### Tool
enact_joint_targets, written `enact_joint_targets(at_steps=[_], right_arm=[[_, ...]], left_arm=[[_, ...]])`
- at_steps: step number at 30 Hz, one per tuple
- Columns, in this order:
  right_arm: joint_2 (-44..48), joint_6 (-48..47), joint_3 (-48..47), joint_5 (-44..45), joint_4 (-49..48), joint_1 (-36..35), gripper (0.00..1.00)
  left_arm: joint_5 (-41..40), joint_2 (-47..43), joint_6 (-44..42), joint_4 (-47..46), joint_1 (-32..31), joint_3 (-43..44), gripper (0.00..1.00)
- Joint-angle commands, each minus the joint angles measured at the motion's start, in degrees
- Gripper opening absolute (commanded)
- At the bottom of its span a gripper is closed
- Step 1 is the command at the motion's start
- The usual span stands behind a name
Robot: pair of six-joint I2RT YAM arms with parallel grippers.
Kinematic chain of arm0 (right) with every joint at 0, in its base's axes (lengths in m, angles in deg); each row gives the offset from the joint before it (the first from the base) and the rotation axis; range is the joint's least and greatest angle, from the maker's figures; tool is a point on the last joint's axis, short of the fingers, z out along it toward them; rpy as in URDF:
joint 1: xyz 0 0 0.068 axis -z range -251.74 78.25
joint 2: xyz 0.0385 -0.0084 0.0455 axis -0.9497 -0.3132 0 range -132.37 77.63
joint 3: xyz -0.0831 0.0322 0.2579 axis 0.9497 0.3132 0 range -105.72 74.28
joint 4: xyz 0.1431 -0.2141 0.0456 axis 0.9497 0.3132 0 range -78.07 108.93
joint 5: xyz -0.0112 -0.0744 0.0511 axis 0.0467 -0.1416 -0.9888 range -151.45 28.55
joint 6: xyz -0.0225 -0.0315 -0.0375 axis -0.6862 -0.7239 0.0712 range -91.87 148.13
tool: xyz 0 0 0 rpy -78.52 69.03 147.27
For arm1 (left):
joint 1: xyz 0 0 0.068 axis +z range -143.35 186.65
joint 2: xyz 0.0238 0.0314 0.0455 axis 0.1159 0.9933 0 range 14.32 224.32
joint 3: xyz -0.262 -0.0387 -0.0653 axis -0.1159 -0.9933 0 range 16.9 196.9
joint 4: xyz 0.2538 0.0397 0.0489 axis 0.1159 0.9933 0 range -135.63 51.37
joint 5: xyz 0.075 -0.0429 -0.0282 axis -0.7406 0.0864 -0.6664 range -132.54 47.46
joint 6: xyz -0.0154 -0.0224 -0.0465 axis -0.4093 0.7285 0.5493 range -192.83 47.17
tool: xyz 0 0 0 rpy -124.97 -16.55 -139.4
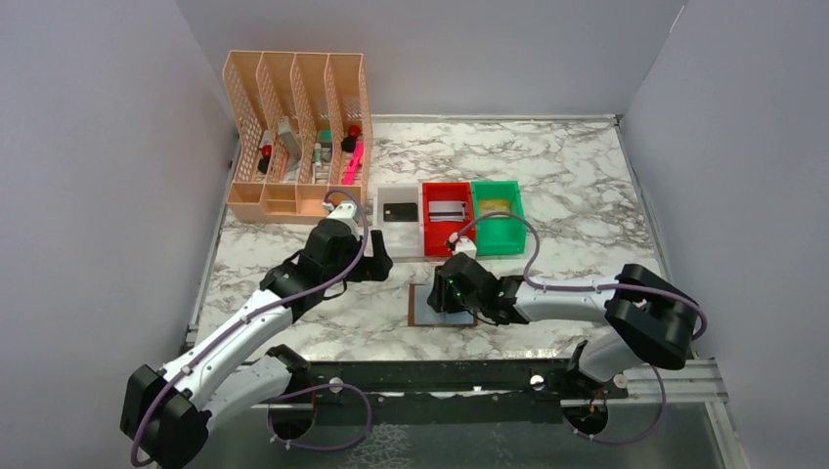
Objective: Take the credit cards out of the card holder
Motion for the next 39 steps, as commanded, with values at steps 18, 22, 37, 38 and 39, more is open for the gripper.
enact_joint_targets(at_steps=[18,22,37,38,39], right_arm=[[4.1,8.3,17.8,-13.8,-24.9,7.8,0.41],[4.2,8.5,18.1,-13.9,-24.9,7.9,0.41],[5.1,8.2,18.5,-13.5,-24.1,8.1,0.41],[5.1,8.2,18.5,-13.5,-24.1,8.1,0.41],[5.1,8.2,18.5,-13.4,-24.2,8.1,0.41]], left_arm=[[24.6,18.1,12.3,-28.8,-6.8,-6.0,0.66],[22.2,23.1,13.8,-30.5,-8.7,-5.5,0.45],[14.0,30.9,13.6,-29.4,-11.3,-1.8,0.11],[13.8,31.5,13.3,-29.0,-11.5,-1.4,0.1],[13.6,32.1,13.1,-28.7,-11.7,-0.9,0.09]])
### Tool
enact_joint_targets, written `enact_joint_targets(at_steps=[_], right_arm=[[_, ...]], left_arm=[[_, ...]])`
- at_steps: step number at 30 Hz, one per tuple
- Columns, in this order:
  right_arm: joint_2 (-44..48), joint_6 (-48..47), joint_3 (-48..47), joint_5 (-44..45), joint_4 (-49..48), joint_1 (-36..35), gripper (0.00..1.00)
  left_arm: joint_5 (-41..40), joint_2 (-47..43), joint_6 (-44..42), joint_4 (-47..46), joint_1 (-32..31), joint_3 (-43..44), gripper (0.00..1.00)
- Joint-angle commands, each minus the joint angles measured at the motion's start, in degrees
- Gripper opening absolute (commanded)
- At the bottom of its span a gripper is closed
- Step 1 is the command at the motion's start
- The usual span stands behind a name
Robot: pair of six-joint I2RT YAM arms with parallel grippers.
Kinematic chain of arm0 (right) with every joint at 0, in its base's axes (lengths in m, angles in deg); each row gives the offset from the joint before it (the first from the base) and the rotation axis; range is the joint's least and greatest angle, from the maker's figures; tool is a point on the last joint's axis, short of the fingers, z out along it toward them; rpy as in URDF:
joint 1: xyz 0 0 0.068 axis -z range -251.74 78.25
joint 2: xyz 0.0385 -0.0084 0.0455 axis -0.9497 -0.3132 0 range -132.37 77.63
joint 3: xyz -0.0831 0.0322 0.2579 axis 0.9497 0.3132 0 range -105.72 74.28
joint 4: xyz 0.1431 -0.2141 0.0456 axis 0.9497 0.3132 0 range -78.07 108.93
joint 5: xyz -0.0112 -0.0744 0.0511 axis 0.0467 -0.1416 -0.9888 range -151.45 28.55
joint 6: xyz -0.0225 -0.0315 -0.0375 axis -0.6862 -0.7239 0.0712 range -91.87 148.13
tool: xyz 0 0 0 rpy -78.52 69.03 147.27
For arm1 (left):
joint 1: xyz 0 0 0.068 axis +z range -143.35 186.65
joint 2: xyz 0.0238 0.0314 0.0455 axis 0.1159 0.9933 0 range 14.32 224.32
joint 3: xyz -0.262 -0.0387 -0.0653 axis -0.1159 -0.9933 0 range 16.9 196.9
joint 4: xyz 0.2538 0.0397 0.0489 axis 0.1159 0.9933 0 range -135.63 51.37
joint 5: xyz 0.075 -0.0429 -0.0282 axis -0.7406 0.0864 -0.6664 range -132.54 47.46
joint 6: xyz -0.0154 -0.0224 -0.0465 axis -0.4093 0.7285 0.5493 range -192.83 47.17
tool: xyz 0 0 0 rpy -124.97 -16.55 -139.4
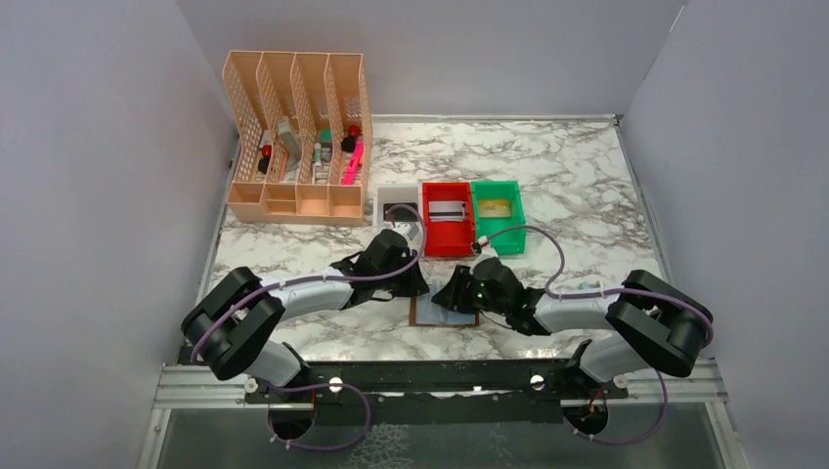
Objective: Take the credit cards out of the card holder
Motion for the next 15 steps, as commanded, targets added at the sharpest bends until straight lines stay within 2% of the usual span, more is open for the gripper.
enact_joint_targets(at_steps=[1,15], right_arm=[[0.5,-0.1,1.3,-0.8,1.9,0.2,0.41],[0.0,0.2,1.5,-1.4,0.9,0.3,0.41]], left_arm=[[-2.9,2.6,-1.4,0.0,-1.3,3.1,0.08],[-10.6,2.5,-2.0,5.6,-2.4,4.6,0.06]])
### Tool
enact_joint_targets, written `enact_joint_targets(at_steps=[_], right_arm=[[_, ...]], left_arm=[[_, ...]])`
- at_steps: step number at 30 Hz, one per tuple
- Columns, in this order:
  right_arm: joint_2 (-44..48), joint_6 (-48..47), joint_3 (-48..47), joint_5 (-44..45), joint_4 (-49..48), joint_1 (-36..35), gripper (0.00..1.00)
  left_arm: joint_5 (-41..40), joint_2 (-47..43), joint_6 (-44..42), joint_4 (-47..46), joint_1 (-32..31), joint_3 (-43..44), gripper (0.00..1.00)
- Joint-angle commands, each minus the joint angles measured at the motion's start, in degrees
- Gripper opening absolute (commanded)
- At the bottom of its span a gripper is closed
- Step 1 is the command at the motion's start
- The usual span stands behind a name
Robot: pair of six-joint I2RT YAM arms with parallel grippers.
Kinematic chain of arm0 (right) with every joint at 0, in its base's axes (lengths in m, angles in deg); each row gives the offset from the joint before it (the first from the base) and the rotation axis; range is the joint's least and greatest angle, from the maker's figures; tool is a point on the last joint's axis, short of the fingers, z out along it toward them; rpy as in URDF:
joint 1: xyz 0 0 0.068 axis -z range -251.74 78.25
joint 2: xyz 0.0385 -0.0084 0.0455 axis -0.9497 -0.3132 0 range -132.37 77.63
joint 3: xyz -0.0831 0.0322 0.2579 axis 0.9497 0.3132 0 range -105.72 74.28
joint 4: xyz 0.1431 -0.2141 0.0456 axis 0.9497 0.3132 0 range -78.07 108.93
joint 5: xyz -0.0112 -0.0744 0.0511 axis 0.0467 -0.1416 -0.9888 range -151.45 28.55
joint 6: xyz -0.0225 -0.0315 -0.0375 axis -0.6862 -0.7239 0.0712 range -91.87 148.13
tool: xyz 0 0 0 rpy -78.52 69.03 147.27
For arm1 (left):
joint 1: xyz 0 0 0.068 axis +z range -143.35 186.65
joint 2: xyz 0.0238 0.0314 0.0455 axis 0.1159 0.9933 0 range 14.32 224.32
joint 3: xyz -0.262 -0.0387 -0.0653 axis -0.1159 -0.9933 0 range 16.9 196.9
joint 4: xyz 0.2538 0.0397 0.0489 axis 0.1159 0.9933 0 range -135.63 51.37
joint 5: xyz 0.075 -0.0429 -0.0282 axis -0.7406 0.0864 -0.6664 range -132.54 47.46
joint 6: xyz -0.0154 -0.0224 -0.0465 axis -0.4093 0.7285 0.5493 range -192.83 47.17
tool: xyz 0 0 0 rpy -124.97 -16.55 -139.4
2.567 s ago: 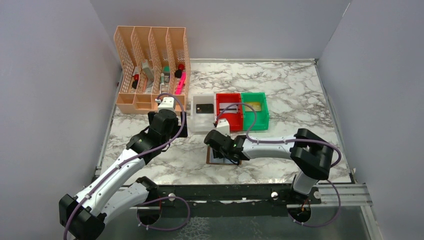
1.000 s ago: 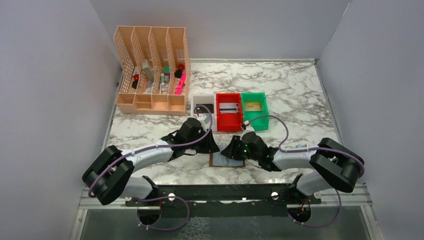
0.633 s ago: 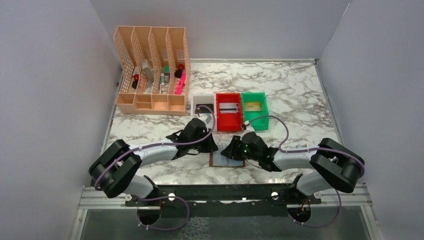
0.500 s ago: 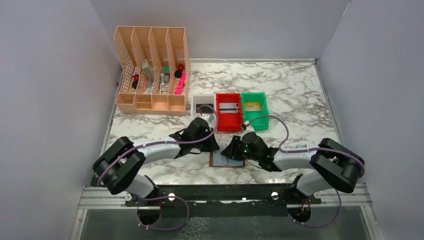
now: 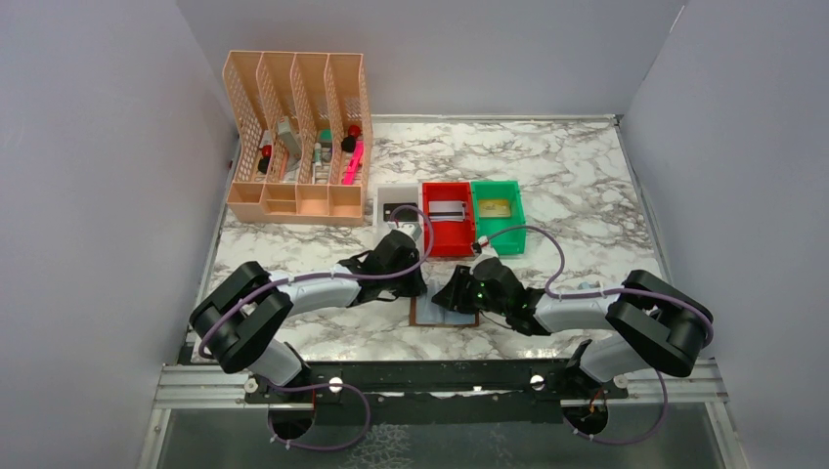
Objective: Take the credit cards out of the card holder
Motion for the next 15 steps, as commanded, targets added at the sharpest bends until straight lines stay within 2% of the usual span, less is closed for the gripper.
enact_joint_targets(at_steps=[1,8,15], right_arm=[[-0.1,0.3,1.5,-1.3,0.9,0.4,0.41],[-1.0,1.9,2.1,-1.6,-0.2,0.6,0.33],[-1.6,2.4,3.0,-3.2,-3.1,1.0,0.33]], left_arm=[[-5.2,-1.9,-0.8,2.9,-0.3,1.4,0.07],[-3.7,-2.6,-2.2,2.8,-0.3,1.7,0.07],[0.7,1.0,-4.1,2.0,-1.1,3.1,0.06]])
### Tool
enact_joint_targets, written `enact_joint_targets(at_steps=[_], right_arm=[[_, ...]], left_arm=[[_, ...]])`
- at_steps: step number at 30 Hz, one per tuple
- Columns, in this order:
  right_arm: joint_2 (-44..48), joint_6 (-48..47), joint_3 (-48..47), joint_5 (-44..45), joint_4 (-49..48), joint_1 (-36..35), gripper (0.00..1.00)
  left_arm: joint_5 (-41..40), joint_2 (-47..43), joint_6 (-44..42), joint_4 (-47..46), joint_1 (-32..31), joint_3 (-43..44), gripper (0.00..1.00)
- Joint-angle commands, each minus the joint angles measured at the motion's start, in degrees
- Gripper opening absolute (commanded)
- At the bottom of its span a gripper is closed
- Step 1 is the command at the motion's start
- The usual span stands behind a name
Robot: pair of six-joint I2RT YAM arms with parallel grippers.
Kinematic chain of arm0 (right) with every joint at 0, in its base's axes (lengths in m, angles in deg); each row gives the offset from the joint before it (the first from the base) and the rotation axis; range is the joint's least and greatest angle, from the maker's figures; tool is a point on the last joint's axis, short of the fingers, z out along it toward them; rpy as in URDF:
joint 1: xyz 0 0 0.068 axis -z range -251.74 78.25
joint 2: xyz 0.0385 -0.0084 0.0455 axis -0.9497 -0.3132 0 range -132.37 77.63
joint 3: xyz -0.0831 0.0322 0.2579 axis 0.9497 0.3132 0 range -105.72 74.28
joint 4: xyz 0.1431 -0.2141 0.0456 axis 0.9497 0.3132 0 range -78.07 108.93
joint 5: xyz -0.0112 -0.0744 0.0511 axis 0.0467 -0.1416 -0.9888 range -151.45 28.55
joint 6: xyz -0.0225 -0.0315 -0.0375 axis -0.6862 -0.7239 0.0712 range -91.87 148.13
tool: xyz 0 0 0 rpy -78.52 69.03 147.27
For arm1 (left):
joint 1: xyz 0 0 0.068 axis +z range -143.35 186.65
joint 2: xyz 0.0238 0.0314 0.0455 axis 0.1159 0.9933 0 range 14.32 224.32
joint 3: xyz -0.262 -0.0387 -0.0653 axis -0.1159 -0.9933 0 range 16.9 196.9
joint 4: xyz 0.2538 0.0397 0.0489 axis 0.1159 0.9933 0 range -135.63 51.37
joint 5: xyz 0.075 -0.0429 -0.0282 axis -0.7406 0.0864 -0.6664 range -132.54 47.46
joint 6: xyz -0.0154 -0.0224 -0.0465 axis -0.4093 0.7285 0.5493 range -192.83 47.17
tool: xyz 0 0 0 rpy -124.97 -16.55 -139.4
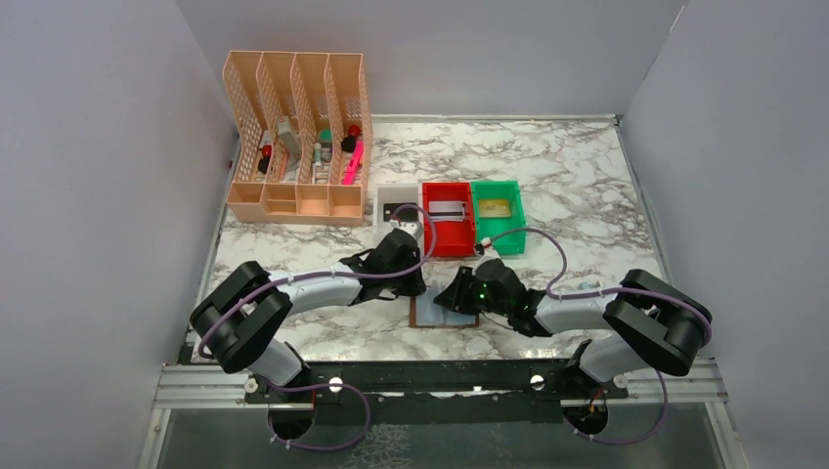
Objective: Take the credit cards out of the card holder
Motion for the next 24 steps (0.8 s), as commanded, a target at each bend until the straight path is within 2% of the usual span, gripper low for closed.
enact_joint_targets(at_steps=[1,12,18,24], right_arm=[[-1.2,0.7,1.9,-2.3,-1.6,0.3,0.33],[-1.0,1.7,4.0,-3.5,-5.2,1.0,0.36],[0.7,1.5,4.0,-4.5,-5.3,1.3,0.44],[5.0,-0.2,2.1,-5.0,-1.0,1.4,0.52]], left_arm=[[2.8,1.8,-2.1,-0.7,-1.0,1.8,0.07],[1.1,2.5,-1.7,0.4,-1.2,2.1,0.07],[2.9,1.7,-2.2,-0.5,-1.3,2.2,0.07],[7.1,-0.1,-3.3,-2.3,-1.7,2.6,0.06]])
